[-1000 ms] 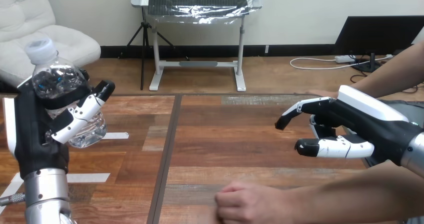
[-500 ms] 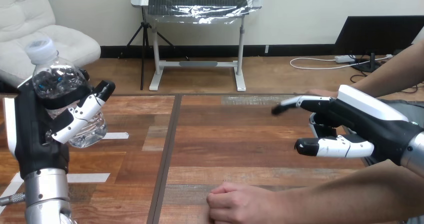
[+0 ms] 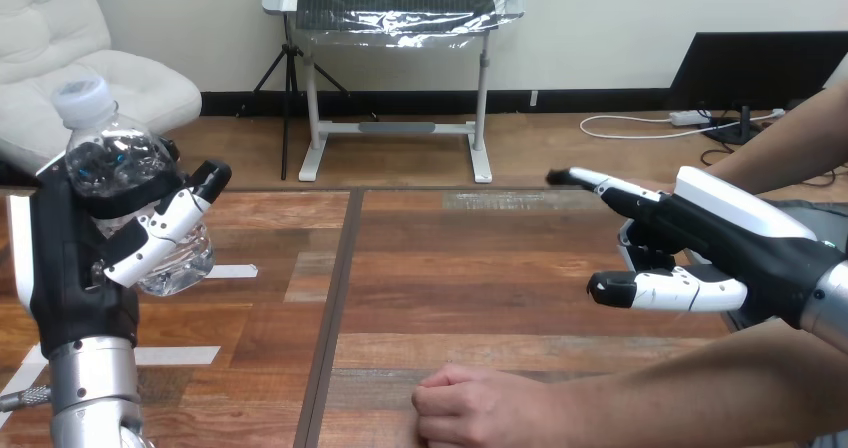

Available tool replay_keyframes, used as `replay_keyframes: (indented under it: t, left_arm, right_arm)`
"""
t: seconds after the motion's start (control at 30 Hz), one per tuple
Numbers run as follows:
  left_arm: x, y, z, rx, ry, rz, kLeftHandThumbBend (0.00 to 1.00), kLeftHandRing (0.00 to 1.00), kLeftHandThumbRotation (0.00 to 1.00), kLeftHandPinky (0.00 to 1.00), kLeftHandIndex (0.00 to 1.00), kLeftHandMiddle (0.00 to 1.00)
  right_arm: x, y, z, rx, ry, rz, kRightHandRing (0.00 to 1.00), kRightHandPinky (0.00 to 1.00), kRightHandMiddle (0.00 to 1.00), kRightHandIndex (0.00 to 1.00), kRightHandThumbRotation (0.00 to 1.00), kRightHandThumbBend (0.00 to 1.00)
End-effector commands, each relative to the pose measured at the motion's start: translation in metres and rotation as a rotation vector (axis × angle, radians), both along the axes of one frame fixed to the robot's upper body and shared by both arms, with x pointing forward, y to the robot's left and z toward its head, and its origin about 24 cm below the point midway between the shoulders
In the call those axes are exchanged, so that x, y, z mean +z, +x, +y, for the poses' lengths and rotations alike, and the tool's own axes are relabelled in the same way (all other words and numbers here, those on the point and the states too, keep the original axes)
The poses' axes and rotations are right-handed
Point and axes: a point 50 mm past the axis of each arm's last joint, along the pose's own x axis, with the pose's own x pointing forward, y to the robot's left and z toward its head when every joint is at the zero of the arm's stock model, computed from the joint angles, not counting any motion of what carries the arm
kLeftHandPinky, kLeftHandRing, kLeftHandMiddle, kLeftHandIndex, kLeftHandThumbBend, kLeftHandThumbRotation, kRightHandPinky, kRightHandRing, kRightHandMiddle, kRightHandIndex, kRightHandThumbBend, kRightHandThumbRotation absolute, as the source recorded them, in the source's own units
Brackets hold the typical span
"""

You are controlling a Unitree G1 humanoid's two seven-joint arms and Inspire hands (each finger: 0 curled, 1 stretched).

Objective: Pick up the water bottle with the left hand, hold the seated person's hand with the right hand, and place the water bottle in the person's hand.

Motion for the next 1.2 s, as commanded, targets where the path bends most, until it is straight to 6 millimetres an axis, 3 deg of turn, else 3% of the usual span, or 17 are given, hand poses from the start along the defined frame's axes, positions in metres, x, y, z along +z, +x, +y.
replay_keyframes:
  t: [0.0, 0.4, 0.8, 1.17]
  left_arm:
    - [0.0226, 0.0024, -0.0044, -0.020, 0.028, -0.108, 0.59, 0.29, 0.00, 0.24, 0.40, 0.34]
    - [0.0229, 0.0018, -0.0040, -0.016, 0.035, -0.110, 0.59, 0.29, 0.00, 0.24, 0.40, 0.34]
    - [0.0230, 0.0012, -0.0047, -0.010, 0.028, -0.102, 0.59, 0.29, 0.00, 0.24, 0.40, 0.34]
    - [0.0228, 0.0019, -0.0045, -0.019, 0.029, -0.108, 0.59, 0.29, 0.00, 0.24, 0.40, 0.34]
  right_arm:
    - [0.0150, 0.0012, 0.0011, 0.004, -0.001, -0.065, 0.06, 0.12, 0.13, 1.00, 1.00, 1.00]
    - [0.0139, 0.0014, 0.0015, -0.014, -0.022, -0.067, 0.07, 0.15, 0.14, 1.00, 1.00, 1.00]
    - [0.0124, 0.0019, 0.0024, -0.065, -0.076, -0.074, 0.09, 0.29, 0.14, 1.00, 1.00, 1.00]
    - [0.0127, 0.0027, 0.0034, -0.073, -0.098, -0.063, 0.07, 0.21, 0.12, 1.00, 1.00, 1.00]
